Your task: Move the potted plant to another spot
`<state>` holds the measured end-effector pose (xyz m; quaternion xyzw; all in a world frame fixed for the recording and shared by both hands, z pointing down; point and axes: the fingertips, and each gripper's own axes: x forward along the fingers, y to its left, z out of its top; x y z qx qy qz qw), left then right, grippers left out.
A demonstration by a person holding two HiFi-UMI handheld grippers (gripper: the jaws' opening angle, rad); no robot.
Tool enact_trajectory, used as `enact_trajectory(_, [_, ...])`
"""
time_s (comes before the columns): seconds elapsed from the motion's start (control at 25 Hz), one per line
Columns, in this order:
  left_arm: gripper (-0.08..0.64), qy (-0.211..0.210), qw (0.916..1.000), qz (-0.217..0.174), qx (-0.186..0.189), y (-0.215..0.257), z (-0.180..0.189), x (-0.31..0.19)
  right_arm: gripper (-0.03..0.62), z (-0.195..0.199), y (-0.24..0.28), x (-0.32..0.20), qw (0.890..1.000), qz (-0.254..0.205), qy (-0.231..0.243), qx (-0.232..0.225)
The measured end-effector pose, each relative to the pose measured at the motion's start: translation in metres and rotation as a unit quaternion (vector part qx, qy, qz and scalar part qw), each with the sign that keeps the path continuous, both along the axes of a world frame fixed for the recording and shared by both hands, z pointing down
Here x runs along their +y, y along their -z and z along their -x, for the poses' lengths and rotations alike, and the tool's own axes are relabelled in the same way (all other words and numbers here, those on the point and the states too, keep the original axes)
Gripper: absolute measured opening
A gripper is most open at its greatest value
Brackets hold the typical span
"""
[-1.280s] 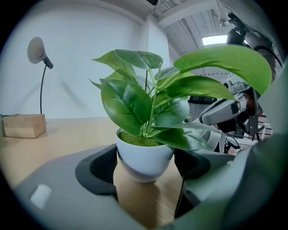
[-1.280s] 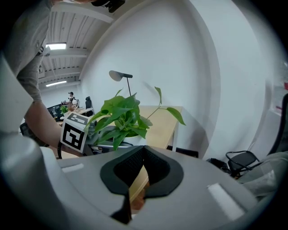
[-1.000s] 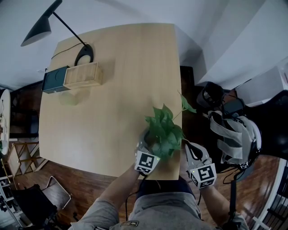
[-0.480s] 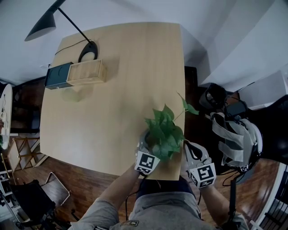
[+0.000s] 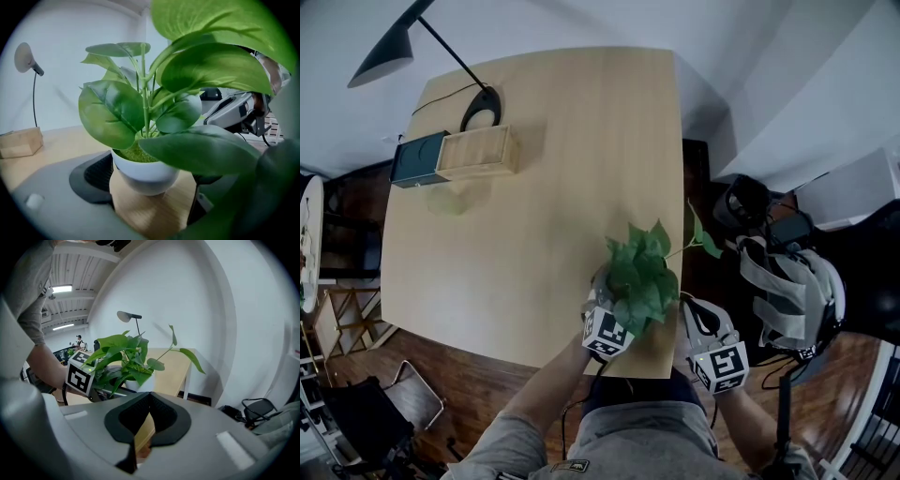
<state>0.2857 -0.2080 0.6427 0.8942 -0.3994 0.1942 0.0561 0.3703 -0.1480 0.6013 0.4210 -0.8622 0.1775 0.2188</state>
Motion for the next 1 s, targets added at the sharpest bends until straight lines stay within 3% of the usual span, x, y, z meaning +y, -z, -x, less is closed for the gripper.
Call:
enact_trajectory(0.12, [0.456, 0.005, 1.0, -0.002, -0.006, 0.0, 0.0, -0.005, 0.006, -0.001, 0.0, -0.001, 1.0, 0.001, -0.002, 0.001])
enact_trajectory(0.84, [0.44, 0.031, 0.9987, -0.004, 0.04, 0.002, 0.013, 0.003, 0.006, 0.0, -0.001, 0.0, 1.0, -0.002, 0.01, 0.001])
enact_trajectory(1.0, [0.44, 0.042, 0.9975, -0.021, 0.053, 0.032, 0.018, -0.005, 0.006, 0.004, 0.004, -0.002, 1.0, -0.008, 0.017, -0.001])
